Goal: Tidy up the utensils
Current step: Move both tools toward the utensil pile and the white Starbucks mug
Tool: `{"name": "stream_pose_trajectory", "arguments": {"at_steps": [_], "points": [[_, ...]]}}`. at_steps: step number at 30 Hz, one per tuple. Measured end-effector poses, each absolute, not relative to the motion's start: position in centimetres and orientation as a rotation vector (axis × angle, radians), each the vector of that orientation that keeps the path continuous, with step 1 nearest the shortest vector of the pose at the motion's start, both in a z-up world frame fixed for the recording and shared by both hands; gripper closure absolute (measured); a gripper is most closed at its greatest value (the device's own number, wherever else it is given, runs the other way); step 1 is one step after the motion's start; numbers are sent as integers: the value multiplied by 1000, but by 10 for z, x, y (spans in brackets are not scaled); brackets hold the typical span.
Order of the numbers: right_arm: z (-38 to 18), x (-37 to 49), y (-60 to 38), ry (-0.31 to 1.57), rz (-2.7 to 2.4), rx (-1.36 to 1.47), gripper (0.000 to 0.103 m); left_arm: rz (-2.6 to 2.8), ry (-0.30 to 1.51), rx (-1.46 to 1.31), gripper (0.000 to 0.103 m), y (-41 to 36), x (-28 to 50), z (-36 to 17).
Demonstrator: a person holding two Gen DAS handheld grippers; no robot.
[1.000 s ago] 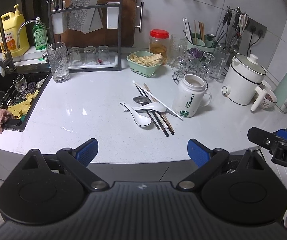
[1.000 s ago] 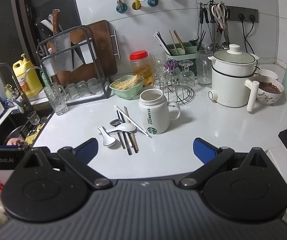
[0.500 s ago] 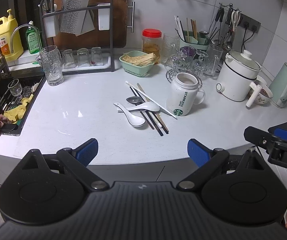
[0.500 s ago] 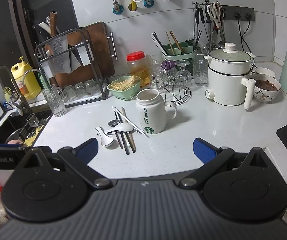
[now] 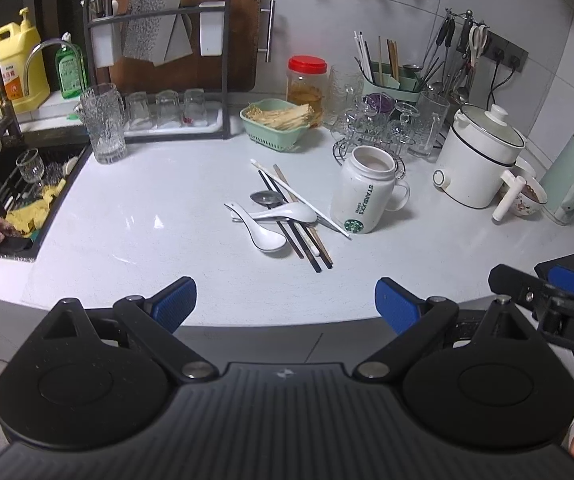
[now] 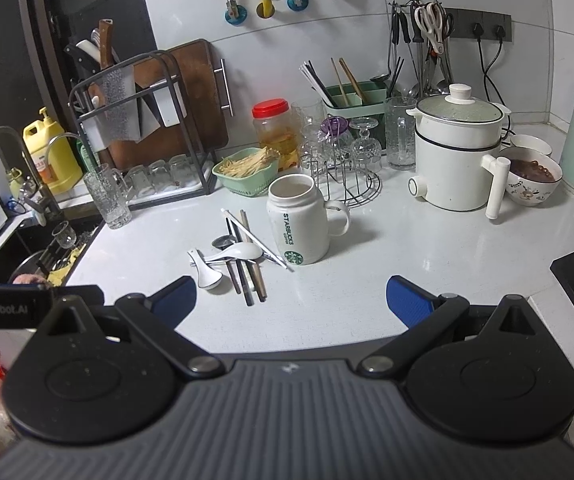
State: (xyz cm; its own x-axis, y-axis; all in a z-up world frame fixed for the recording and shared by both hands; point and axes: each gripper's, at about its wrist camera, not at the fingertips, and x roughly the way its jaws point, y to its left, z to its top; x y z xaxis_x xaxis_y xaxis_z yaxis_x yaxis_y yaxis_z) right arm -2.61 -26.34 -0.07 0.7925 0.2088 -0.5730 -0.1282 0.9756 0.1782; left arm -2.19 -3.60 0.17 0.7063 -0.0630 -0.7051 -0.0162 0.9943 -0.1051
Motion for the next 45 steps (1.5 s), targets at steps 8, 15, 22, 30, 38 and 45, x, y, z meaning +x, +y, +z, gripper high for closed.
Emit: {"name": "stream_pose_trajectory", "arguments": {"at_steps": [8,15,22,30,38,45], "points": [[3,-25,-271,654,200,123,0,-7,790,-103,5,-41,-21,11],[5,-22,-270,647,198,137,0,-2,790,-100,5,-37,-13,17],[3,-16,-261,663,175,140,0,-38,813,-95,5,-31,-9,13],[-3,-6,-245,672,164,154,0,-63,845,-87,5,-14,10,4],[-11,16,-237,677,160,218,0,-89,876,-81,5,-2,55,0],[-21,41,-228,680,116,234,0,-132,913,-64,5,7,94,-14]]}}
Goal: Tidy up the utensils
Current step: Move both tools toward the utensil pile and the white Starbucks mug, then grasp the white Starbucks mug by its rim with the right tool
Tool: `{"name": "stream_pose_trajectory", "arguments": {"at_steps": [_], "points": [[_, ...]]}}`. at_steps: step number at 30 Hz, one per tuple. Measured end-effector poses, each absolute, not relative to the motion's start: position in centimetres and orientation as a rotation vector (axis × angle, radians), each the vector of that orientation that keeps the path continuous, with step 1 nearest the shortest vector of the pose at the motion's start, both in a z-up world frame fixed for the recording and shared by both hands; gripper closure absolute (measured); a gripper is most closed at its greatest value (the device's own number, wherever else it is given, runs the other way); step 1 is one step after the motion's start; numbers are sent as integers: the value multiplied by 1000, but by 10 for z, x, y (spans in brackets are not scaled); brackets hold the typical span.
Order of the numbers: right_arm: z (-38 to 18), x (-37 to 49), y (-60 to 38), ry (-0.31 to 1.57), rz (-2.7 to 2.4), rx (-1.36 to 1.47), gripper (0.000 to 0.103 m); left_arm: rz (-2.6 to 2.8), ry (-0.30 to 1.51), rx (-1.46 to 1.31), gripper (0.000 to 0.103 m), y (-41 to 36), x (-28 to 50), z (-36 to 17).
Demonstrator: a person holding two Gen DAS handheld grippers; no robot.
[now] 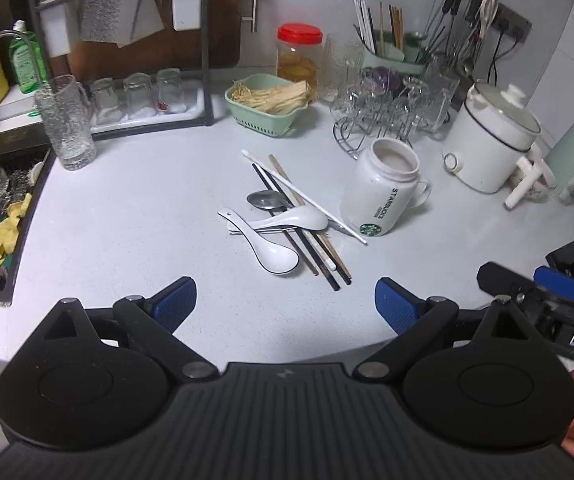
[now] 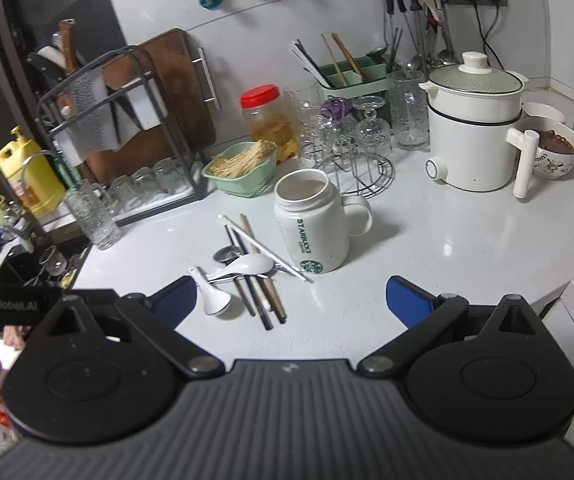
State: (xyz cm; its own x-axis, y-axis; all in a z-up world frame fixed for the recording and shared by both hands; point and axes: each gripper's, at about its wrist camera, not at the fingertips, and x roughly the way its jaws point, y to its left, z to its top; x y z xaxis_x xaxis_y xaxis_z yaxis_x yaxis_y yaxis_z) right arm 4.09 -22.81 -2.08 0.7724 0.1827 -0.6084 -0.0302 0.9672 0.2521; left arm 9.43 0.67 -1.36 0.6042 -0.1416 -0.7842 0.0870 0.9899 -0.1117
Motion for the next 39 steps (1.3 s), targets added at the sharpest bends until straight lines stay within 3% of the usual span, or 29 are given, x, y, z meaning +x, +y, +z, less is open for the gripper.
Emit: {"name": "stream_pose_trajectory", "arguments": {"at_steps": [21,33,39], "points": [[-58,121,-200,715,-24,153,0,-181,932,-194,7,71,205,-91],[-69,182,-192,660,123,-76,0,-88,953,-244,16,70,239,-124],[-83,216,-195,671,198,-180,0,-31,1014,-320,25,68,255,-138]]}}
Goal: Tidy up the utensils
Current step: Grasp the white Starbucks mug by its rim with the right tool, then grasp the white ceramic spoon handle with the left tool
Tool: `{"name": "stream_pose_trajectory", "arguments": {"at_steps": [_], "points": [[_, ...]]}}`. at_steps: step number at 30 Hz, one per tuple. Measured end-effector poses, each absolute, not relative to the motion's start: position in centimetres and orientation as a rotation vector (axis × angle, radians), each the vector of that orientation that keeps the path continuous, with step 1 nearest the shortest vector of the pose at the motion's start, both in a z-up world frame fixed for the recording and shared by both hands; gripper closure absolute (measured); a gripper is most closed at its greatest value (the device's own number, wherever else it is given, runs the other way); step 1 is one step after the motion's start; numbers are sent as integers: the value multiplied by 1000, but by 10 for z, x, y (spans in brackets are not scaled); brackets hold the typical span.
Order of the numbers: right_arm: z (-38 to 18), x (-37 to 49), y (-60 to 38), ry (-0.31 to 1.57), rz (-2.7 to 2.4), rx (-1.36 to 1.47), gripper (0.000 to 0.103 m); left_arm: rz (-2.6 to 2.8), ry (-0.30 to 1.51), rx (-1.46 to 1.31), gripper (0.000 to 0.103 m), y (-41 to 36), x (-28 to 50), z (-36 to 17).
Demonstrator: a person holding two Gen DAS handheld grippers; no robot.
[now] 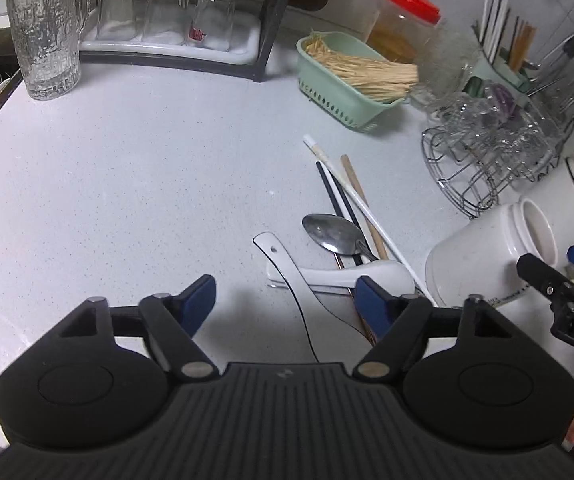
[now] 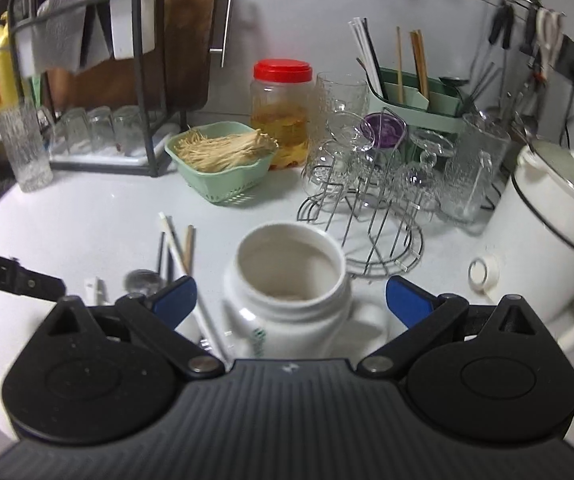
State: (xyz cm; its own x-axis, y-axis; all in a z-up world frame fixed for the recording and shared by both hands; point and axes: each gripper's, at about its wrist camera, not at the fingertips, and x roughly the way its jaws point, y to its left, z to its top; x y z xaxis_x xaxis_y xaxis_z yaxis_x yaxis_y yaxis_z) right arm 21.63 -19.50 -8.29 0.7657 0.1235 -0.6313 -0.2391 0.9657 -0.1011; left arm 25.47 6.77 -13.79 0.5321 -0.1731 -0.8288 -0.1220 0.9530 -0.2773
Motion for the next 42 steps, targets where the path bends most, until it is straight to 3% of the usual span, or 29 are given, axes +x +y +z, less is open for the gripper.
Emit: {"name": "stream_pose_trajectory", "arguments": {"at_steps": [7,9,11,23,37,42], "points": [[-95,233,-193,673,331,-276,1,6,1033,-295,39,54,279,-144],[-99,237,-191,688,346,-308,10,14,1041,-284,40,50,287,-147],[-104,240,-192,722,363,-299,13,23,1054,-268,44,46,295,-152],[-104,239,-191,738,385,-305,13,122,1149,-225,59,48,319,-166],[-104,233,-187,741,397,-306,13,154,1284,-250,61,46,337,-179],[-104,232,-186,742,386,-303,13,148,1276,-195,72,42,343,-180]]}}
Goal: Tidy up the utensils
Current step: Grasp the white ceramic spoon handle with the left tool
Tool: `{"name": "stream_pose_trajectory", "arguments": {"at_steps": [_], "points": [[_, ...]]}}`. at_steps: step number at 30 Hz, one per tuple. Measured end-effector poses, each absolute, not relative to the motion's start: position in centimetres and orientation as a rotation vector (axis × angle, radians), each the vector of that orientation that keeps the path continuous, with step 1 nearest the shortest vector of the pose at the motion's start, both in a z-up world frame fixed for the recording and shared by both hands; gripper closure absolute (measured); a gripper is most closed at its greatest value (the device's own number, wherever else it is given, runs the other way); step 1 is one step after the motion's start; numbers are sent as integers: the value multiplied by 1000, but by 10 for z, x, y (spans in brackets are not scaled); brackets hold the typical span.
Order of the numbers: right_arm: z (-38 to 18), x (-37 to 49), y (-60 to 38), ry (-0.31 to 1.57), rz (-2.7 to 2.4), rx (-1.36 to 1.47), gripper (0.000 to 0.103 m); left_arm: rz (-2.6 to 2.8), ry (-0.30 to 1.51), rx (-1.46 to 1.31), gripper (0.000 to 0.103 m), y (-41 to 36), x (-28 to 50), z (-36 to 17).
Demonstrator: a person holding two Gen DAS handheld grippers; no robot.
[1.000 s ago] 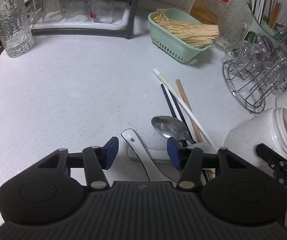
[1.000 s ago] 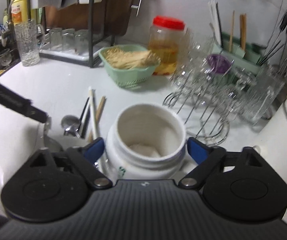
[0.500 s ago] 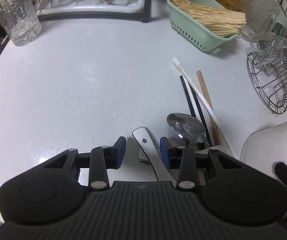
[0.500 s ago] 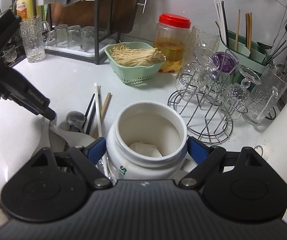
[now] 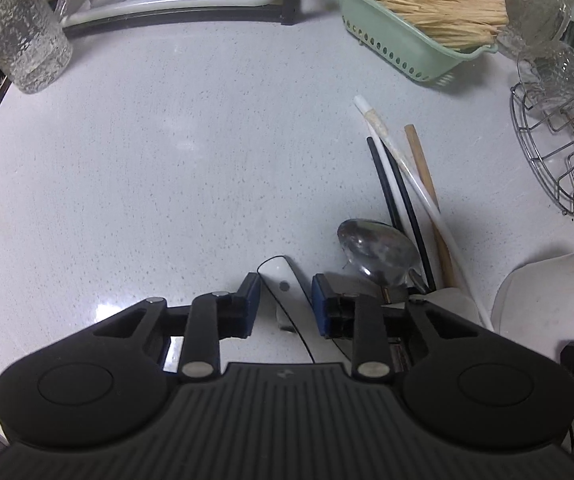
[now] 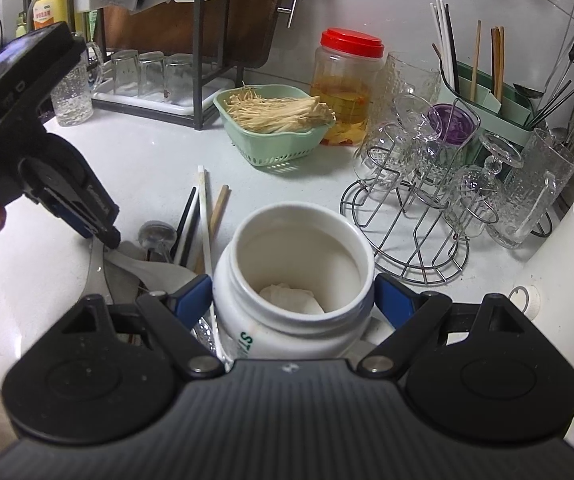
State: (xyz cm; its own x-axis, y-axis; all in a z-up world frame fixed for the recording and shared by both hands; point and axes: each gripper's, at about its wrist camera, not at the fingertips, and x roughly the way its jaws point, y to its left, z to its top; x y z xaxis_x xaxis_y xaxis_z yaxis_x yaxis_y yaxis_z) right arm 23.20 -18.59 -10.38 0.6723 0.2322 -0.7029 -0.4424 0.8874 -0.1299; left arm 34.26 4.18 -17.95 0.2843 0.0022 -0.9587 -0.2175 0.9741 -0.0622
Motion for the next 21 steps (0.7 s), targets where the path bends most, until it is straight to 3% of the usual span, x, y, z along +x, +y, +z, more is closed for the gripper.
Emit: {"name": "stream_pose_trajectory", "arguments": {"at_steps": [6,21], "points": [[-103,234,-186,751,382,-304,13,104,1258,-165,84,44,347,-180],[-104,234,-182,760,366,-328,13,-41,1100,-184,85,44,318,-135]]}}
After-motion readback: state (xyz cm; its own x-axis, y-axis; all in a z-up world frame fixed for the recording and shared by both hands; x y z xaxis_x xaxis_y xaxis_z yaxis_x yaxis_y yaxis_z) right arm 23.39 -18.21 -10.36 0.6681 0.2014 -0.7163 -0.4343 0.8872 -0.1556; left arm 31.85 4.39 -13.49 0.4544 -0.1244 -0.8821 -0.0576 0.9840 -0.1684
